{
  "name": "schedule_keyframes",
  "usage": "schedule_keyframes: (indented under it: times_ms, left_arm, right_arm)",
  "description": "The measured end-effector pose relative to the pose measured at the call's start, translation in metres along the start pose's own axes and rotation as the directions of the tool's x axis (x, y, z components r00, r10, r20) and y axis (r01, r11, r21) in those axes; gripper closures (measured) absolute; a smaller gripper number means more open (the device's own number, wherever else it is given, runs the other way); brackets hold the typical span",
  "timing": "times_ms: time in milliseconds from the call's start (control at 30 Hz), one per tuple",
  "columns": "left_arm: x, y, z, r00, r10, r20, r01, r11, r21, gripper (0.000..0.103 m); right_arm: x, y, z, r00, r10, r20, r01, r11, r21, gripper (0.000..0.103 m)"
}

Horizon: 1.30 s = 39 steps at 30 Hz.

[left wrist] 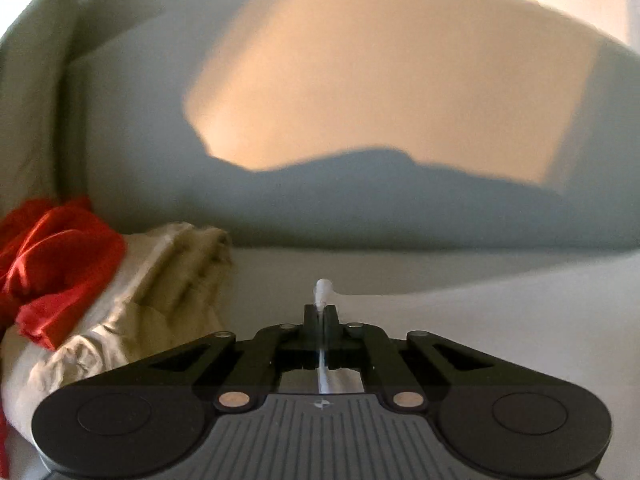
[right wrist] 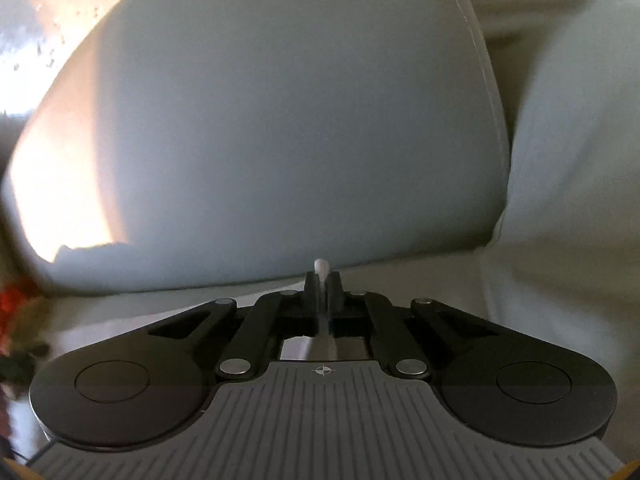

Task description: Fold clothes

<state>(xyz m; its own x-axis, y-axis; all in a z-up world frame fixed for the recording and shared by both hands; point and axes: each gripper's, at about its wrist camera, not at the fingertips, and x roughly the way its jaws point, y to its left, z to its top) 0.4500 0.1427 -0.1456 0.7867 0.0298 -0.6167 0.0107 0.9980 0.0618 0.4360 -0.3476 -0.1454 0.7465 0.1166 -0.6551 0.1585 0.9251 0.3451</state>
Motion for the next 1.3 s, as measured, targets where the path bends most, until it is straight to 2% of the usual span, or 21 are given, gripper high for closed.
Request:
schedule_keyframes:
  times_ms: [133, 267, 300, 333, 367, 433, 533, 633, 733, 800, 867, 900, 933, 967, 1033, 1100, 1133, 1167, 1233, 1267, 1300]
  left_arm:
    - [0.01, 0.002, -0.006, 0.997, 0.071, -0.017, -0.072, 0.997, -0.032, 0.101]
    - [0.017, -0.013, -0.012, 0.99, 0.142, -0.017, -0.141, 0.989, 0.037, 0.1]
    - [0.014, -0.014, -0.011, 0.987, 0.16, -0.015, -0.159, 0.986, 0.044, 0.096]
    - [0.011, -0.015, -0.009, 0.984, 0.177, -0.013, -0.177, 0.983, 0.051, 0.094]
    - [0.006, -0.015, -0.008, 0.981, 0.196, -0.012, -0.195, 0.98, 0.05, 0.095]
    - [-0.014, -0.009, -0.005, 0.977, 0.212, -0.01, -0.211, 0.977, 0.015, 0.094]
    - [-0.074, 0.002, -0.006, 0.997, 0.074, -0.003, -0.074, 0.996, -0.045, 0.089]
    - [-0.15, 0.013, -0.01, 0.997, -0.08, 0.009, 0.08, 0.993, -0.088, 0.085]
    - [-0.194, 0.021, -0.016, 0.979, -0.206, -0.004, 0.204, 0.972, -0.113, 0.067]
    - [-0.191, 0.014, -0.026, 0.97, -0.235, -0.065, 0.227, 0.968, -0.111, 0.068]
    - [-0.165, 0.002, -0.042, 0.967, -0.222, -0.122, 0.211, 0.973, -0.099, 0.077]
    - [-0.147, -0.002, -0.049, 0.965, -0.215, -0.148, 0.203, 0.974, -0.097, 0.086]
    - [-0.129, -0.006, -0.058, 0.963, -0.207, -0.174, 0.193, 0.977, -0.094, 0.089]
    - [-0.111, -0.009, -0.067, 0.958, -0.186, -0.219, 0.17, 0.981, -0.092, 0.089]
    - [-0.084, -0.009, -0.081, 0.939, -0.109, -0.327, 0.084, 0.992, -0.09, 0.093]
    - [-0.09, -0.001, -0.08, 0.955, -0.058, -0.291, 0.031, 0.995, -0.096, 0.094]
    - [-0.097, 0.003, -0.076, 0.97, -0.037, -0.239, 0.015, 0.996, -0.093, 0.094]
    - [-0.104, 0.007, -0.071, 0.982, -0.015, -0.186, -0.002, 0.996, -0.091, 0.092]
    - [-0.105, 0.014, -0.059, 0.995, -0.025, -0.098, 0.012, 0.992, -0.126, 0.056]
    - [-0.102, 0.016, -0.053, 0.998, -0.04, -0.058, 0.031, 0.988, -0.151, 0.053]
    - [-0.096, 0.018, -0.046, 0.998, -0.062, -0.033, 0.055, 0.983, -0.174, 0.053]
  right_arm:
    - [-0.008, -0.002, -0.003, 0.994, -0.023, 0.104, 0.018, 0.999, 0.047, 0.1]
    - [0.013, 0.003, -0.01, 0.995, -0.09, 0.045, 0.089, 0.996, 0.02, 0.098]
    - [0.015, 0.004, -0.011, 0.993, -0.11, 0.044, 0.11, 0.994, 0.016, 0.09]
    - [0.016, 0.005, -0.012, 0.991, -0.129, 0.045, 0.128, 0.992, 0.015, 0.065]
    - [0.008, 0.004, -0.011, 0.989, -0.139, 0.053, 0.137, 0.99, 0.039, 0.053]
    - [-0.01, 0.003, -0.01, 0.986, -0.153, 0.069, 0.147, 0.985, 0.085, 0.051]
    - [-0.064, -0.001, -0.022, 0.993, -0.07, 0.09, 0.057, 0.988, 0.144, 0.053]
    - [-0.134, 0.003, -0.042, 0.991, 0.011, 0.13, -0.031, 0.988, 0.15, 0.068]
    - [-0.206, 0.008, -0.058, 0.975, 0.08, 0.205, -0.11, 0.984, 0.137, 0.065]
    - [-0.233, 0.009, -0.068, 0.967, 0.139, 0.212, -0.171, 0.976, 0.137, 0.051]
    - [-0.218, 0.009, -0.073, 0.976, 0.197, 0.09, -0.21, 0.965, 0.156, 0.053]
    - [-0.204, 0.01, -0.076, 0.976, 0.218, 0.022, -0.218, 0.962, 0.166, 0.058]
    - [-0.189, 0.011, -0.079, 0.971, 0.234, -0.044, -0.223, 0.959, 0.174, 0.069]
    - [-0.167, 0.011, -0.083, 0.969, 0.227, -0.1, -0.208, 0.963, 0.173, 0.076]
    - [-0.115, 0.004, -0.092, 0.961, 0.178, -0.211, -0.137, 0.971, 0.195, 0.08]
    - [-0.091, -0.012, -0.1, 0.965, 0.087, -0.247, -0.036, 0.978, 0.206, 0.103]
    - [-0.092, -0.021, -0.097, 0.978, 0.033, -0.205, 0.014, 0.974, 0.226, 0.103]
    - [-0.1, -0.03, -0.093, 0.988, -0.023, -0.155, 0.062, 0.965, 0.255, 0.097]
    - [-0.112, -0.037, -0.082, 0.987, -0.149, -0.062, 0.16, 0.958, 0.24, 0.083]
    - [-0.113, -0.041, -0.075, 0.992, -0.125, -0.02, 0.126, 0.964, 0.234, 0.071]
    - [-0.107, -0.047, -0.068, 0.998, -0.055, -0.007, 0.055, 0.963, 0.262, 0.058]
